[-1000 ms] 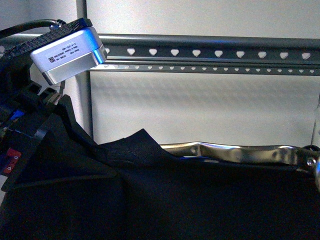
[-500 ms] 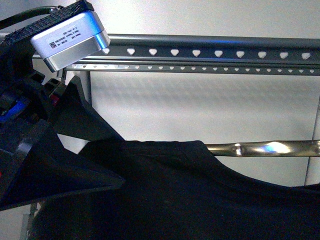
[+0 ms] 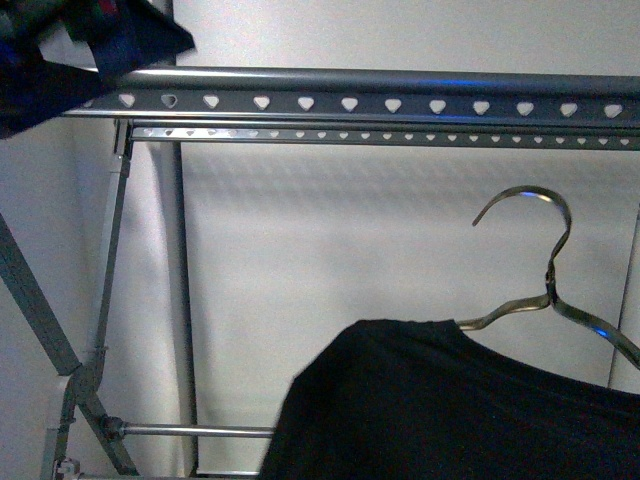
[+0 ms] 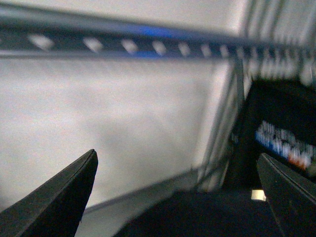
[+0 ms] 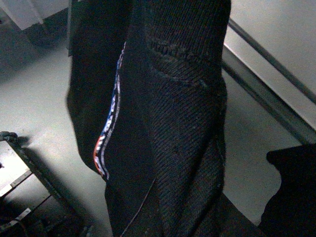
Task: Hang clothes on hanger
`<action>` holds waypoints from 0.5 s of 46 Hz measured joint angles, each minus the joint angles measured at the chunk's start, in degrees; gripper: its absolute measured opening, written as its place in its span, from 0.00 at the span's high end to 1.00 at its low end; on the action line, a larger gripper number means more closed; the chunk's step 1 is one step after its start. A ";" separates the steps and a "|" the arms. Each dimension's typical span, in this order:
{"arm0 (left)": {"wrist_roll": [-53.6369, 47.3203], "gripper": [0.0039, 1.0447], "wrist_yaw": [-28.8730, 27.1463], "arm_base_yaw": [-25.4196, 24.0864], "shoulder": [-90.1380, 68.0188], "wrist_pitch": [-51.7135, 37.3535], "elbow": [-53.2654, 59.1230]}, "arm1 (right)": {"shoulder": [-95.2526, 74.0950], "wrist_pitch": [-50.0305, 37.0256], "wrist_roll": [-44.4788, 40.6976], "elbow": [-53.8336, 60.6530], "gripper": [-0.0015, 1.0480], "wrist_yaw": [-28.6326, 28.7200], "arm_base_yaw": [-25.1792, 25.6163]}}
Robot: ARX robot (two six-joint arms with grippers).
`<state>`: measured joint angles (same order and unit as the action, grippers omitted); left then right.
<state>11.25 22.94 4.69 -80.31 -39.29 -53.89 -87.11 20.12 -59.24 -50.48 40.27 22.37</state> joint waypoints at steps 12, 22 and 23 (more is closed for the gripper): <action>7.89 0.20 -19.58 3.87 8.85 14.12 2.86 | 2.73 -2.03 24.00 -6.14 0.96 -2.29 -4.11; -8.66 0.61 -30.10 2.23 21.84 12.17 21.77 | 2.84 -1.16 44.68 -18.60 0.96 -6.47 -6.10; -8.81 0.63 -30.03 2.10 22.08 12.07 22.36 | 2.80 -1.16 45.24 -19.12 0.96 -6.45 -6.23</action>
<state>2.44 -7.09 6.79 -58.24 -27.22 -31.53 -84.31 18.96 -14.00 -69.60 33.82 16.14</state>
